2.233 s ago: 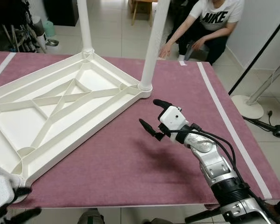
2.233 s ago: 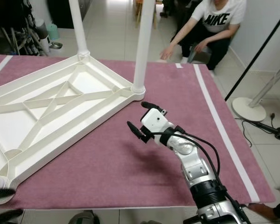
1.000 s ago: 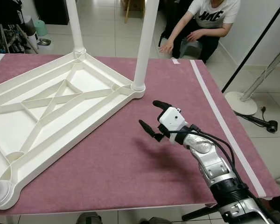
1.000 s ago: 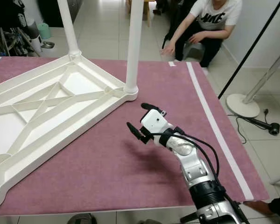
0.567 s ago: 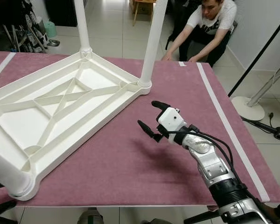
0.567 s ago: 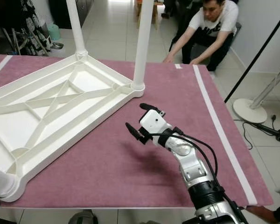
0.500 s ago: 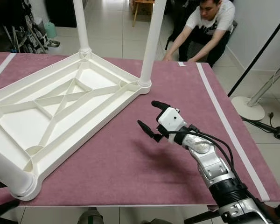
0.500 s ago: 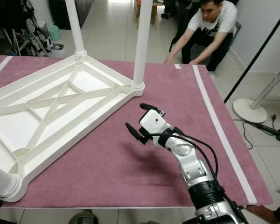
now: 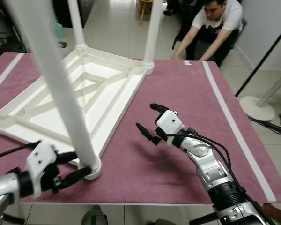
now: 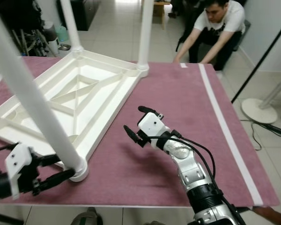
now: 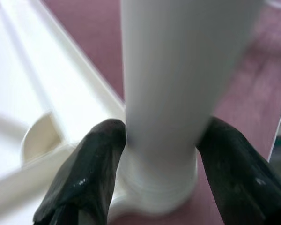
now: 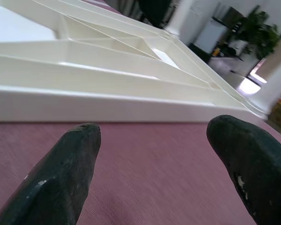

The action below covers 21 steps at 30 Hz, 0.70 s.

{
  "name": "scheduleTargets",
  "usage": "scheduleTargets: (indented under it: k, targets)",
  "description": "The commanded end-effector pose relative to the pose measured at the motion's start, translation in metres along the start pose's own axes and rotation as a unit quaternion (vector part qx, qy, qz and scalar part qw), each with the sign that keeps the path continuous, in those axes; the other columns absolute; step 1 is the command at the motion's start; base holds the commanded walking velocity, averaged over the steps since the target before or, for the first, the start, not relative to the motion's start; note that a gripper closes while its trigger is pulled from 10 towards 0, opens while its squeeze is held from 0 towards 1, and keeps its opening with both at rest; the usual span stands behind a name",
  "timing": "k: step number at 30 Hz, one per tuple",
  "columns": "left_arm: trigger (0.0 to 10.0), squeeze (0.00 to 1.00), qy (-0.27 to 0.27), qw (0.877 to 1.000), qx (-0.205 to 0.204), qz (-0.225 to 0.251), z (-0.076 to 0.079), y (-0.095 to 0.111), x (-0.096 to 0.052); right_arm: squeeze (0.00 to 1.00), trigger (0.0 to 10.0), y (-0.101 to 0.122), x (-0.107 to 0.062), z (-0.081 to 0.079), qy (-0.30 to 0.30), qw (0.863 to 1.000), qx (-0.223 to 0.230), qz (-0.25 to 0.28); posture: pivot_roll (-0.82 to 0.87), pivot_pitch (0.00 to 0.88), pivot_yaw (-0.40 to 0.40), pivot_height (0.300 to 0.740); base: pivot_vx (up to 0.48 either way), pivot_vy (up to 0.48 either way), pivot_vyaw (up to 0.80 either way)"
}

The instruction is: Building children table

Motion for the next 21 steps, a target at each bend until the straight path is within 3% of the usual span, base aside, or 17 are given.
scheduleTargets:
  k: [1, 2, 5, 8, 9, 12, 16, 21]
  targets:
    - [10.0, 0.0, 0.13, 0.991, -0.018, 0.036, -0.023, 0.007, 0.007, 0.0, 10.0, 0.0, -0.001, 0.0, -0.001, 1.0, 0.0, -0.002, 0.15, 0.0, 0.027, 0.74, 0.0, 0.0, 0.0]
    - [10.0, 0.0, 0.13, 0.989, -0.031, 0.06, -0.021, 0.016, 0.02, 0.0, 10.0, 0.0, -0.002, -0.002, -0.003, 1.0, 0.002, -0.003, 0.15, 0.0, 0.031, 0.74, 0.0, 0.0, 0.0]
    - [10.0, 0.0, 0.131, 0.987, -0.042, 0.078, -0.019, 0.023, 0.03, 0.0, 10.0, 0.0, -0.002, -0.003, -0.003, 1.0, 0.004, -0.004, 0.14, 0.0, 0.033, 0.74, 0.0, 0.0, 0.0]
    - [10.0, 0.0, 0.127, 0.983, -0.072, 0.11, -0.012, 0.038, 0.053, 0.0, 10.0, 0.001, -0.003, -0.01, -0.003, 1.0, 0.012, -0.004, 0.13, 0.0, 0.043, 0.74, 0.0, 0.0, 0.0]
    - [10.0, 0.0, 0.127, 0.983, -0.072, 0.11, -0.012, 0.038, 0.053, 0.0, 10.0, 0.001, -0.003, -0.01, -0.003, 1.0, 0.012, -0.004, 0.13, 0.0, 0.043, 0.74, 0.0, 0.0, 0.0]
    - [10.0, 0.0, 0.143, 0.972, -0.107, 0.152, -0.012, 0.058, 0.077, 0.0, 10.0, 0.005, -0.003, -0.018, 0.0, 1.0, 0.023, 0.0, 0.13, 0.0, 0.046, 0.74, 0.0, 0.0, 0.0]
    - [10.0, 0.0, 0.158, 0.964, -0.125, 0.171, -0.016, 0.071, 0.087, 0.0, 10.0, 0.007, -0.001, -0.021, 0.001, 1.0, 0.026, 0.002, 0.12, 0.0, 0.048, 0.74, 0.0, 0.0, 0.0]
    - [10.0, 0.0, 0.15, 0.966, -0.116, 0.177, -0.008, 0.082, 0.099, 0.0, 10.0, 0.008, 0.0, -0.024, 0.002, 1.0, 0.028, 0.004, 0.12, 0.0, 0.049, 0.74, 0.0, 0.0, 0.0]
Point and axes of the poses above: a point about 5 cm out from each wrist's last joint towards the gripper, its own x axis pointing out of the wrist towards the gripper, its own y axis along the axis of the wrist's last joint, z = x × y, the point moved 5 cm from there along x, pointing out of the wrist towards the gripper, and after that the axes turned 10 degrees about -x, right-handed, at the moved point
